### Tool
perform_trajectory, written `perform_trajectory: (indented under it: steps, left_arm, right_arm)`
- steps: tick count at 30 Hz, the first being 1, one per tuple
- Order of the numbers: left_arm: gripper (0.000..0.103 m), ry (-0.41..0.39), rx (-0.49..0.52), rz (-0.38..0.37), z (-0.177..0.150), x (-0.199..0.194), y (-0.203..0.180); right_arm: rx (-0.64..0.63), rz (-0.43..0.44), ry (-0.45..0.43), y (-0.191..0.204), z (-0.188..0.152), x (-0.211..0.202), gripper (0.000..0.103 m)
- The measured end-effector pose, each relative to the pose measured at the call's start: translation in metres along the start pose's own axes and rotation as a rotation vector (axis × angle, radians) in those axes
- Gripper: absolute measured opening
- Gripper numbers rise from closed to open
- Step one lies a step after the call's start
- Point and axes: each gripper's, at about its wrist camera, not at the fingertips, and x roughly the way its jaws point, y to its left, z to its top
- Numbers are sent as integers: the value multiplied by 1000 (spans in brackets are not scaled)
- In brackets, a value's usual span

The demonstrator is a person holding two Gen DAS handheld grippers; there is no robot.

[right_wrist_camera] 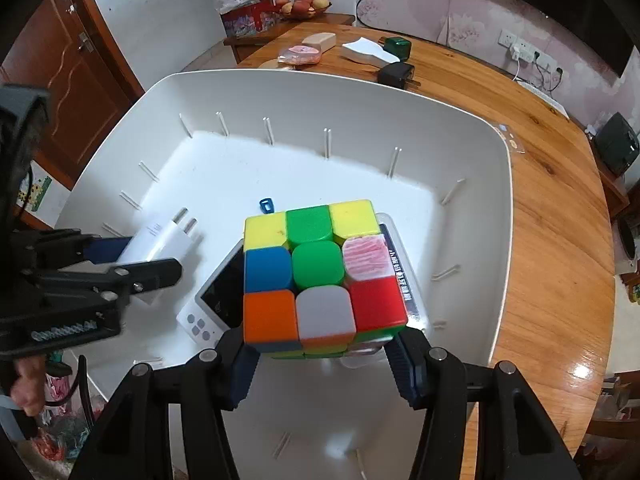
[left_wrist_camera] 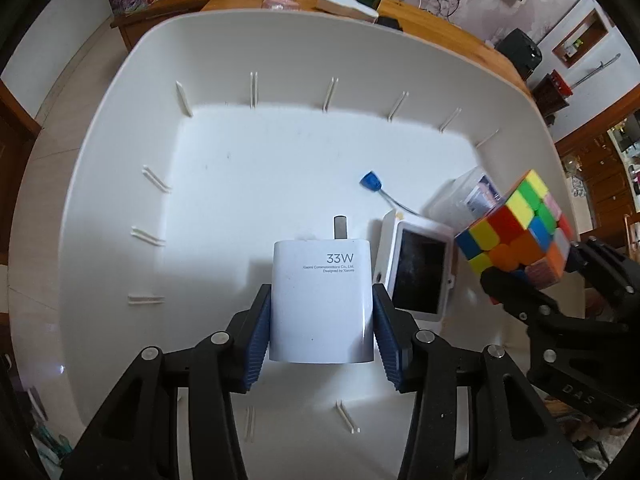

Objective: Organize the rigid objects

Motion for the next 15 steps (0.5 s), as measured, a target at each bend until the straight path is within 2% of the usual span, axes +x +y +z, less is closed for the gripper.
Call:
perform_trajectory:
  steps: [7,15]
  left_arm:
    - [51,17,10,1,1,8,-4]
    - [51,6,23,14,0,12,-4]
  right_arm:
    - [-38,-77,16,9,0,5,57]
    - [-27,-69,19,8,-4,3,61]
